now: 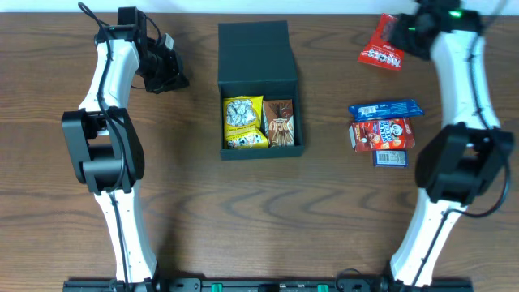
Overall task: Pack container
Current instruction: 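Move the right gripper to the red gummy bag at the table's back right, then grasp the red gummy bag with the right gripper and lift it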
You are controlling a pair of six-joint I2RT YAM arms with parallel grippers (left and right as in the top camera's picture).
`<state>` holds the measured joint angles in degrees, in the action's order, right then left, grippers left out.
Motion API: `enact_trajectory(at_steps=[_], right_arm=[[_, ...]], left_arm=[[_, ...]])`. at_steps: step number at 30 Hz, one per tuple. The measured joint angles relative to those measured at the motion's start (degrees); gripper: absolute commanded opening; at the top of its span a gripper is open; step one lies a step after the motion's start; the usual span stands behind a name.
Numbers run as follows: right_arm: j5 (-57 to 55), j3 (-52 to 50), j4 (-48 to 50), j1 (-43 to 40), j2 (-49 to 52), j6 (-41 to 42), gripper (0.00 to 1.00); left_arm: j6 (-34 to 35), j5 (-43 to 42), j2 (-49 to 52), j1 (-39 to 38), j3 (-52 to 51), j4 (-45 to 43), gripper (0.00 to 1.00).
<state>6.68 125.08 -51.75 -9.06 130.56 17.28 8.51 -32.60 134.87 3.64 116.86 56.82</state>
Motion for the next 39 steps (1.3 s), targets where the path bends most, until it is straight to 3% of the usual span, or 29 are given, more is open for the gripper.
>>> enact_trajectory(at_steps=[3,9,17,19,27,31,32,39], right_arm=[[7.13,-0.02,3.87,-4.72,2.86,0.63,0.75],[15.08,-0.04,7.91,-7.28,8.96,2.64,0.78],[19.52,-0.11,10.71,-7.32,15.82,7.69,0.74],[19.74,-0.11,11.1,-7.39,16.06,8.11,0.7],[20.61,-0.11,10.19,-7.43,16.24,10.45,0.35],[21.92,-0.11,9.84,-7.43,17.07,11.96,0.05],[22.12,-0.11,9.7,-7.43,17.51,12.81,0.01],[24.06,-0.11,9.7,-7.43,18.05,13.35,0.01]], left_arm=[[0.0,-0.02,0.0,0.0,0.0,-0.22,0.06],[0.02,-0.02,0.0,0.0,0.0,-0.24,0.06],[0.04,-0.02,0.0,0.0,0.0,-0.24,0.06],[0.07,0.0,0.0,0.0,0.0,-0.24,0.06],[0.22,0.0,0.0,0.0,0.0,-0.24,0.06],[0.22,-0.02,0.0,0.0,0.0,-0.24,0.06],[0.22,-0.02,0.0,0.0,0.0,-0.24,0.06],[0.22,-0.02,0.0,0.0,0.0,-0.24,0.06]])
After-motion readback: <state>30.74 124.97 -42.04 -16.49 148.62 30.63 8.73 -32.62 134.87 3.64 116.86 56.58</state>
